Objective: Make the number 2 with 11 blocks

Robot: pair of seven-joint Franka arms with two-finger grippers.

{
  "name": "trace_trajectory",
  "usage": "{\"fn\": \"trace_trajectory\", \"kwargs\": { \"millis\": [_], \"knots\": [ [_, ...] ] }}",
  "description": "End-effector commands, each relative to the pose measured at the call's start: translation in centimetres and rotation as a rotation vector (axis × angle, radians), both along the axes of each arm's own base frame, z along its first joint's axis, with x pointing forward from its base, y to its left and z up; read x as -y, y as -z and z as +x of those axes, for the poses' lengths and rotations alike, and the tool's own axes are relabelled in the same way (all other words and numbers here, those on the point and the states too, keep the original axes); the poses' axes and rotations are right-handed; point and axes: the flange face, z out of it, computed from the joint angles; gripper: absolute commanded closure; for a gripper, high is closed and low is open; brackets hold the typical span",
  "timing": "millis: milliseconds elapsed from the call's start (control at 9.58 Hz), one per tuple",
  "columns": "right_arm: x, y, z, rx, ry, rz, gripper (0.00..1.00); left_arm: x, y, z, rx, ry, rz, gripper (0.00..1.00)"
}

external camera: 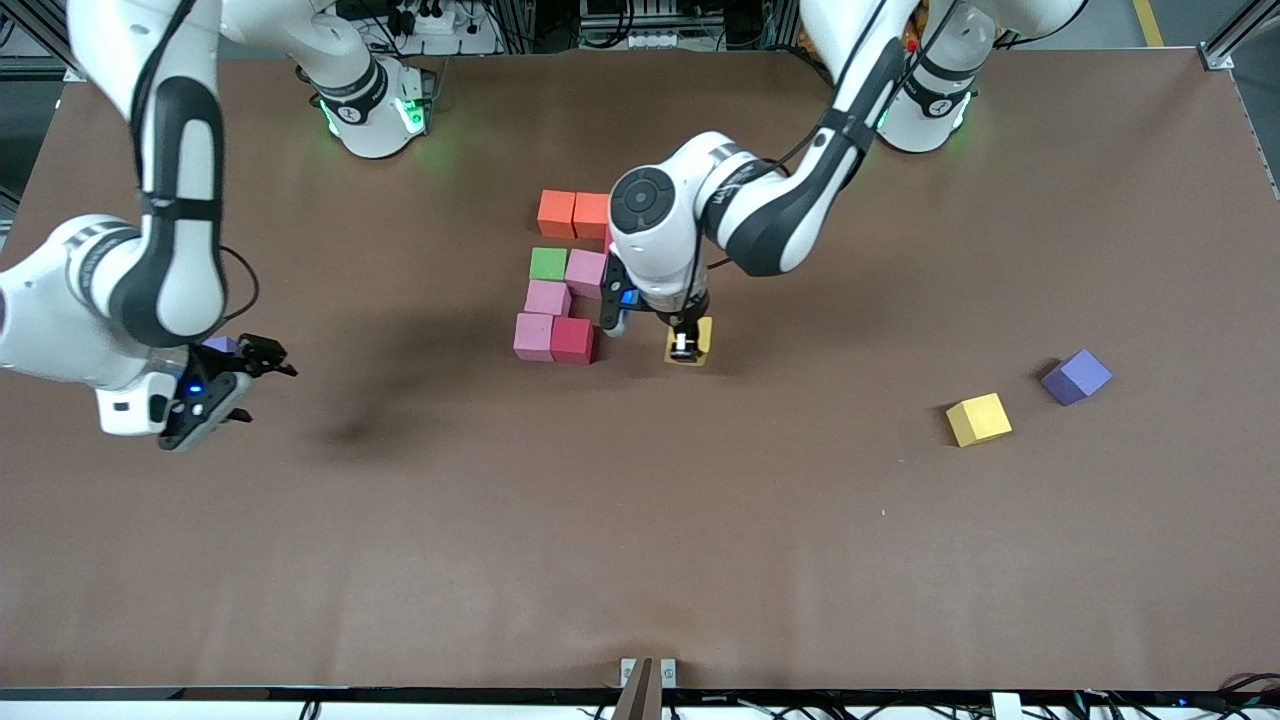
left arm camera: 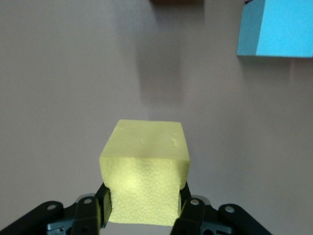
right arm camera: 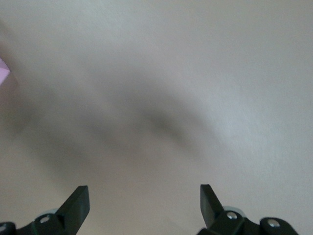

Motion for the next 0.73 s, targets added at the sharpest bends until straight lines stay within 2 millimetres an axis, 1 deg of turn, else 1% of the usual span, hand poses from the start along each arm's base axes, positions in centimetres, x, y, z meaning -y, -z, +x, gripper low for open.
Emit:
{"fn": "trace_trajectory", "kwargs": {
  "millis": [0, 104, 209, 313, 418, 522, 627],
  "knots": [
    [1.6, 0.2, 0.0, -0.028, 0.023, -0.017, 0.00, 1.9, 1.1, 0.4, 0.014, 0.029, -0.017, 1.00],
    [2.4, 0.1, -0.1, -0.034, 0.036, -0.030, 0.00, 2.8, 1.5, -0.2, 0.025, 0.043, -0.024, 1.00],
    [3.2, -0.3, -0.2, -0.046, 0.047, -0.048, 0.00, 3.0, 1.7, -0.3, 0.025, 0.035, -0.031, 1.00],
    [3.5, -0.3, -0.6, -0.080, 0.053, -0.037, 0.00, 3.3, 1.9, -0.4, 0.029, 0.033, -0.041, 1.00],
    [3.9, -1.2, -0.6, -0.108, 0.040, -0.039, 0.00, 4.0, 2.3, -0.5, 0.021, 0.025, -0.057, 1.00],
    [4.2, -3.2, 0.2, -0.127, 0.012, -0.053, 0.00, 4.7, 2.8, -0.7, 0.012, 0.003, -0.070, 1.00],
    [4.7, -5.7, 1.5, -0.133, 0.000, -0.077, 0.00, 5.1, 3.1, -0.6, -0.002, -0.035, -0.103, 1.00]
  ]
}}
